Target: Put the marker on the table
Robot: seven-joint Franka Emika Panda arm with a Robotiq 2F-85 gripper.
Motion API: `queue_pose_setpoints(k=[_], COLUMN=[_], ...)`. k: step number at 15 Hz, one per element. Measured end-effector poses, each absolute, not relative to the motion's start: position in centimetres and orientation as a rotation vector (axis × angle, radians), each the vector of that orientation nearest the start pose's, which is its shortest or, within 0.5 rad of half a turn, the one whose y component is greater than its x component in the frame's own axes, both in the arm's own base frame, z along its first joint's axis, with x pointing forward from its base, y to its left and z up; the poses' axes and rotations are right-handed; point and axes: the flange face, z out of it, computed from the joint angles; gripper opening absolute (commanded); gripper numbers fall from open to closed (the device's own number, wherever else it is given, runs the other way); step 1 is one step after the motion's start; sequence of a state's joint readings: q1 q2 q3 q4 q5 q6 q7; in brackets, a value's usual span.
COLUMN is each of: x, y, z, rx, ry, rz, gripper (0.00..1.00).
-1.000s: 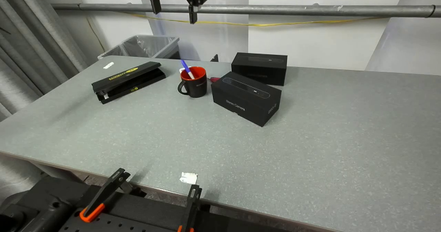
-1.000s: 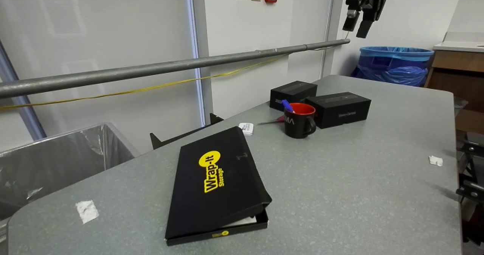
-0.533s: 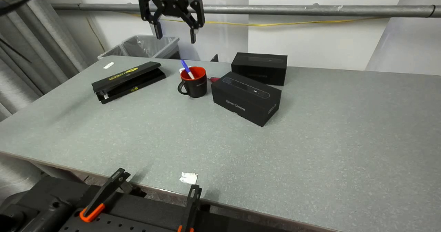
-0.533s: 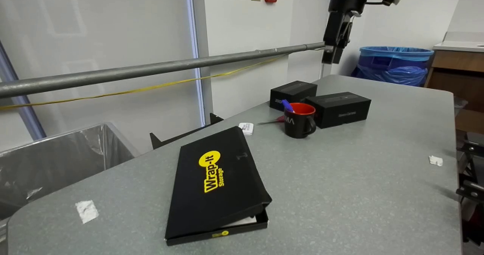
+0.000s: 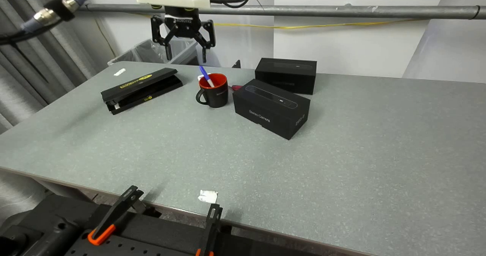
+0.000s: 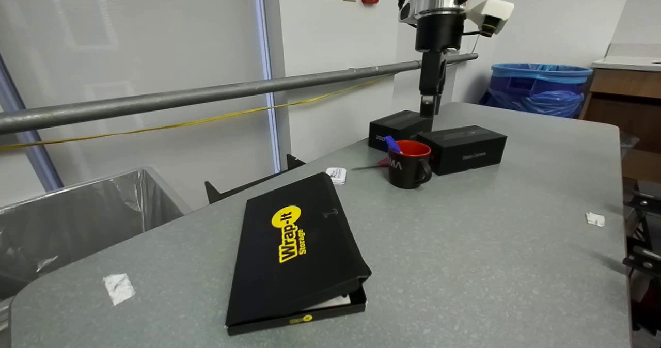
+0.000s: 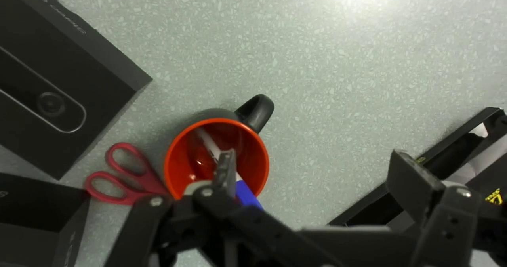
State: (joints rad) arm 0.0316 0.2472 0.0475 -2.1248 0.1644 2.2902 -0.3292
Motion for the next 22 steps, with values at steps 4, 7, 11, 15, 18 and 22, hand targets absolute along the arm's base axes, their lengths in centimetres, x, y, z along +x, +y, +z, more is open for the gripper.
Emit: queue_pose_setpoints(k=[4,7,11,15,18,22], x=[56.1,56.4,57.9,60.2,61.8,63.0], y=[4.8,4.7,4.7,5.5,6.5,7.0], z=[28.8,28.4,27.5,26.0,24.4,23.1], rx=[-2.968,-2.996,-3.025,-3.012,-2.992,-2.984], ry=[-0.446,-0.499,-0.624,-0.753,-0.797,-0.817], rz=[0.102,0.1,0.065,-0.012,-0.025,-0.021], gripper=[1.0,1.0,1.0,1.0,1.0,1.0])
